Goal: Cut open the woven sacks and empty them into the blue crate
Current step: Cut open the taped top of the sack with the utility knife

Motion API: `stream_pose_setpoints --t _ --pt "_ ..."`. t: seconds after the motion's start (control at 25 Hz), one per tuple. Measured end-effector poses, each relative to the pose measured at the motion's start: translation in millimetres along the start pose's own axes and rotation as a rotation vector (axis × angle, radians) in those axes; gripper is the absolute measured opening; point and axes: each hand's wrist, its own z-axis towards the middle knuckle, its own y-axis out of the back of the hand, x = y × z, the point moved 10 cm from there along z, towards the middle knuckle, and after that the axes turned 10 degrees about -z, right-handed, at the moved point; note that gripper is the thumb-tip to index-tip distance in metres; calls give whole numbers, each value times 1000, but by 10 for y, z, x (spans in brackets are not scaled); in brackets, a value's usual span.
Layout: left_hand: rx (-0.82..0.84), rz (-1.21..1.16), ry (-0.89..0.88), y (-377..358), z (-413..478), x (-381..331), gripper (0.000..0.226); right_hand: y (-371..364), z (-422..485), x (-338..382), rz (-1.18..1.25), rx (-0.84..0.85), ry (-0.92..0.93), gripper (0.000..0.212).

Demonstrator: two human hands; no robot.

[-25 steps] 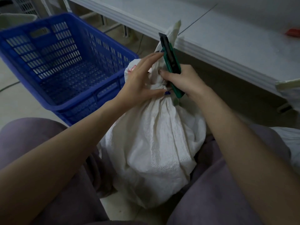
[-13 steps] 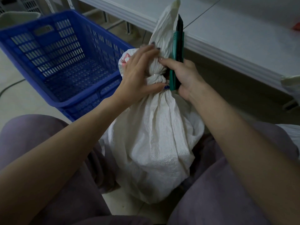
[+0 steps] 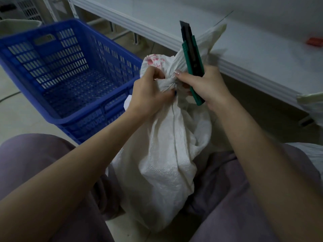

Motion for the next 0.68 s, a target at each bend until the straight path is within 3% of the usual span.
stream_pose_setpoints --t 0.12,0.28,0.4,0.48,0.56,0.68 --pt "-58 261 -141 -11 -24 -130 37 -23 -22 -58 17 0 -18 34" --pt "0 452 -357 -213 -122 -272 43 -275 -101 -178 357 30 -167 34" --pt "115 195 -316 -232 -145 -268 45 -292 -107 -223 529 -15 -261 23" --pt "159 -30 -216 -150 -148 -250 42 -275 -74 -229 609 -42 -285 27" --pt "147 -175 -114 -41 -134 -196 36 -250 -33 -257 640 -88 -312 34" --pt "63 -291 78 126 -60 31 31 -304 -10 -270 714 -95 -336 27"
